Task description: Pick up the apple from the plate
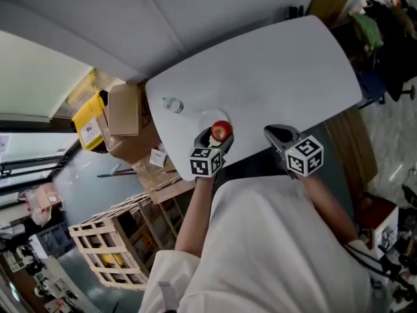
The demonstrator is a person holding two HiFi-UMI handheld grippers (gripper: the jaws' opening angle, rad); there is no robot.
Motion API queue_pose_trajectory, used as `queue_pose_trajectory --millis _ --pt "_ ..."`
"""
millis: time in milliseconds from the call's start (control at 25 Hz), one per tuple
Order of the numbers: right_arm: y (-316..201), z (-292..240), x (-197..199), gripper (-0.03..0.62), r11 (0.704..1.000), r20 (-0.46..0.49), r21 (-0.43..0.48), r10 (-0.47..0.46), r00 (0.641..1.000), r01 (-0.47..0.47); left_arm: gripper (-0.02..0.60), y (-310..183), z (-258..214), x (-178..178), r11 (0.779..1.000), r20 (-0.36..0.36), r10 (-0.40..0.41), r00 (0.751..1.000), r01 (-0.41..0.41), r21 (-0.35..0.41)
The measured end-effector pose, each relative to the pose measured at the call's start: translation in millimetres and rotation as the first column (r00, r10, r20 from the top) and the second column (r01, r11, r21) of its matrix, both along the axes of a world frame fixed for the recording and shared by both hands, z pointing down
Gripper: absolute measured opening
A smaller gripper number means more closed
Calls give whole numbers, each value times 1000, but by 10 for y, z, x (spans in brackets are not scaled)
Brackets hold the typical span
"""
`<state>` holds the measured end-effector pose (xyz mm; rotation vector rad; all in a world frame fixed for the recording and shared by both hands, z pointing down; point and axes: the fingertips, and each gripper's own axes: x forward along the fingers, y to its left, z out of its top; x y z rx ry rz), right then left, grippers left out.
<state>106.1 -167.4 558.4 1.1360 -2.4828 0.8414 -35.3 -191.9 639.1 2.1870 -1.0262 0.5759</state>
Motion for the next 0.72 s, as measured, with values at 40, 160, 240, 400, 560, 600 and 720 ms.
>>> queue_pose_trajectory --millis 40,160,240,400,560,600,720 --pt "-2 3 22 38 1000 3 0 -8 1000 8 357 23 -31 10 1000 -2 -15 1000 15 3" --pt "14 3 76 38 999 13 5 -40 999 40 357 109 -96 57 998 -6 -54 999 54 9" --pt "41 -10 120 38 998 20 11 -61 998 61 357 178 -131 108 997 -6 -75 997 75 16" --pt "119 -55 255 38 994 34 22 -112 993 112 357 332 -236 243 991 -8 -125 992 125 38" --pt "261 -79 391 38 985 35 33 -173 984 172 357 530 -336 374 983 -16 -174 985 175 60" --pt "284 -78 411 38 981 34 36 -191 981 190 357 573 -340 389 980 -14 -187 982 188 65" --pt "350 -81 453 38 969 39 45 -244 969 242 357 721 -347 403 970 -2 -232 973 231 76"
